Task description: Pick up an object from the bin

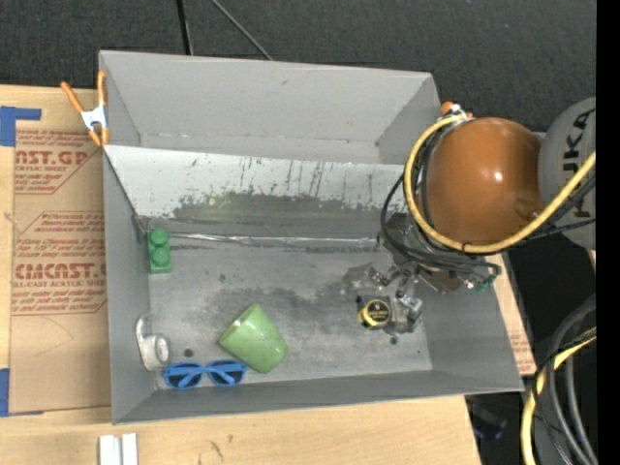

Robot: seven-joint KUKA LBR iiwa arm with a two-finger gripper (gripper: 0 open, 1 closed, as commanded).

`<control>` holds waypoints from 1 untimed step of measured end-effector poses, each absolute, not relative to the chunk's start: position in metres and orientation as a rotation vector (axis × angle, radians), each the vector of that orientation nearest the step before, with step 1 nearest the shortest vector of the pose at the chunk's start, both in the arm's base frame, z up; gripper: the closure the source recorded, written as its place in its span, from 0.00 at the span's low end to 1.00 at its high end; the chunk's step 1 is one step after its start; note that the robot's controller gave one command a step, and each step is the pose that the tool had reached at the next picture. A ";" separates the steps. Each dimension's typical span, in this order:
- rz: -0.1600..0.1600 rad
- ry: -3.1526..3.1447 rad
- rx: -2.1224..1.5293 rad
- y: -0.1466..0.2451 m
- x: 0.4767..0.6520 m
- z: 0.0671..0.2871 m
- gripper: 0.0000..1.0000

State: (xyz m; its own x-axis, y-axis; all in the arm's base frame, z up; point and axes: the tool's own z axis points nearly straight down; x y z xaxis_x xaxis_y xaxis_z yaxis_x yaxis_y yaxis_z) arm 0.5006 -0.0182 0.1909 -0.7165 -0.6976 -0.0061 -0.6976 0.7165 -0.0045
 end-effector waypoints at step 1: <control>-0.006 2.888 -1.211 -0.021 0.517 0.272 1.00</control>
Offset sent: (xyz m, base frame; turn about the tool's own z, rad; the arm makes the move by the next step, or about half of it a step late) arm 0.0143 -0.0037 0.0766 -0.0236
